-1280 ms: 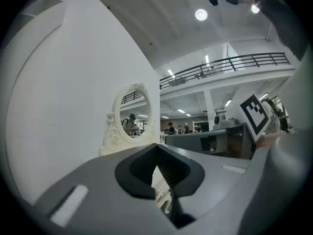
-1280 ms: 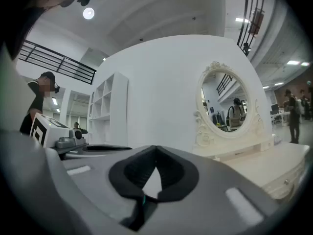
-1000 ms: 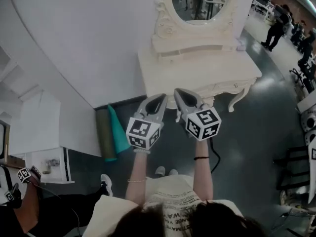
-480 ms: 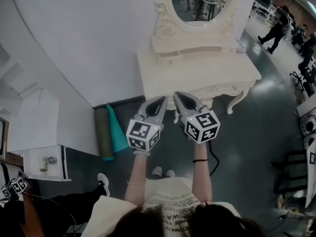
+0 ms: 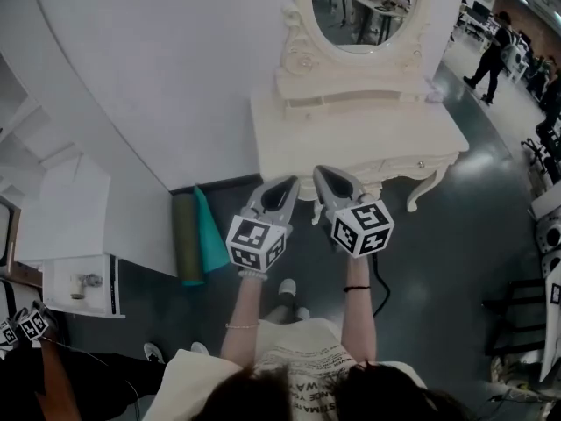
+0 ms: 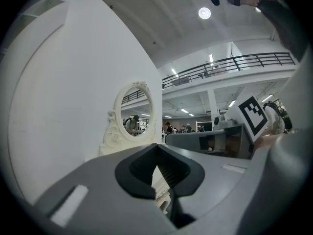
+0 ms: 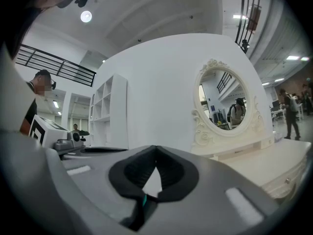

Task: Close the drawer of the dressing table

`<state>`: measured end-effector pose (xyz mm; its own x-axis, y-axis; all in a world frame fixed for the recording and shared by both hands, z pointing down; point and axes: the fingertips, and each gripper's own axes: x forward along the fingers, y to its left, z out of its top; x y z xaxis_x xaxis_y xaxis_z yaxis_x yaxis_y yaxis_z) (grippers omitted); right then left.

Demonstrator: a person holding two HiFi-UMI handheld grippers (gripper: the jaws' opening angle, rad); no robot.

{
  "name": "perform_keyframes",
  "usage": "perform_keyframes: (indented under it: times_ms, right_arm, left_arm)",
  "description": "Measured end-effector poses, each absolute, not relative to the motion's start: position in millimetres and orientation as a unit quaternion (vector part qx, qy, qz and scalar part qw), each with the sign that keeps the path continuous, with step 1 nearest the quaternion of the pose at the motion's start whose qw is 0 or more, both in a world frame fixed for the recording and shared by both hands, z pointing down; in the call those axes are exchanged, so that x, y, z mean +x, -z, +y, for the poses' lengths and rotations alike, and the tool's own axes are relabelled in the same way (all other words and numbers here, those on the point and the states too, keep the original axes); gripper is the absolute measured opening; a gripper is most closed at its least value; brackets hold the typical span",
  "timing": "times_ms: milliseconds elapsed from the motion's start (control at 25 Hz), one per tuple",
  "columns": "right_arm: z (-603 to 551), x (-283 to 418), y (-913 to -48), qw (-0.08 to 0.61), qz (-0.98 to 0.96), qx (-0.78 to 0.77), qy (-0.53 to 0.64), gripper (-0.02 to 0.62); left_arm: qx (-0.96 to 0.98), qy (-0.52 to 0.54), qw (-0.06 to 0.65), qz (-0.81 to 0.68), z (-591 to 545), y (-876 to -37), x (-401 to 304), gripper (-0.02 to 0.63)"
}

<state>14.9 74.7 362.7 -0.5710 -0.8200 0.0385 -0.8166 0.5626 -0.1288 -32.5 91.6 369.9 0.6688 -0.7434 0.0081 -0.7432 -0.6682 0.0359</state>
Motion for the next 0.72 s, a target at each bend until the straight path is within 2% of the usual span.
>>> perform_keyframes:
  times_ms: [720]
  right_arm:
    - [6.5, 26.1, -378.6, -0.001, 0.879, -0.471, 0.077, 0.003]
  left_arm:
    - [0.917, 0.004, 0.03, -0.397, 19.7, -378.0, -23.5, 0.002]
